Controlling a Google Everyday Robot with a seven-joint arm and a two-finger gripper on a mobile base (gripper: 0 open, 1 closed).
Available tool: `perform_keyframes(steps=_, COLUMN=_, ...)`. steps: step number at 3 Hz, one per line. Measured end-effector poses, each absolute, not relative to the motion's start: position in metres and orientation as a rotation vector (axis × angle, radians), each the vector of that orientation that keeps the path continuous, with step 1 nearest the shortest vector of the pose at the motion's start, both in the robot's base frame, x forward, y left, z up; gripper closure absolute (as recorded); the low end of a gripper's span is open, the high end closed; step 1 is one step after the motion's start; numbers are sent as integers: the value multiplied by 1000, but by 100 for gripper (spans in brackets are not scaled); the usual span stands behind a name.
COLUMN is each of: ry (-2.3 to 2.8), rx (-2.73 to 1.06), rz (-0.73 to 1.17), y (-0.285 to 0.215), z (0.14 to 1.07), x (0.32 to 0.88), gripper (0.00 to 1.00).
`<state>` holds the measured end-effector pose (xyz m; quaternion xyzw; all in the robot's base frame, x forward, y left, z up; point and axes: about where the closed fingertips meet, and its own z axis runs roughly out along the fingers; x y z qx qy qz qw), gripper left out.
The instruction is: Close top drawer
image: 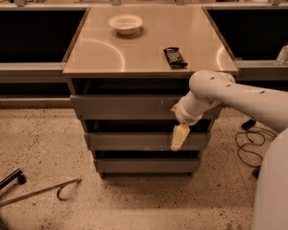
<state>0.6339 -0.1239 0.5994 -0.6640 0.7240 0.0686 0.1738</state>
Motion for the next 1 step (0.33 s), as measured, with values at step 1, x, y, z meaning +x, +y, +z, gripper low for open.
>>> perform_keyframes(steps=1, ry=2060, rx=-1874, rz=185, y=-126, z=596, x=636, gripper=0)
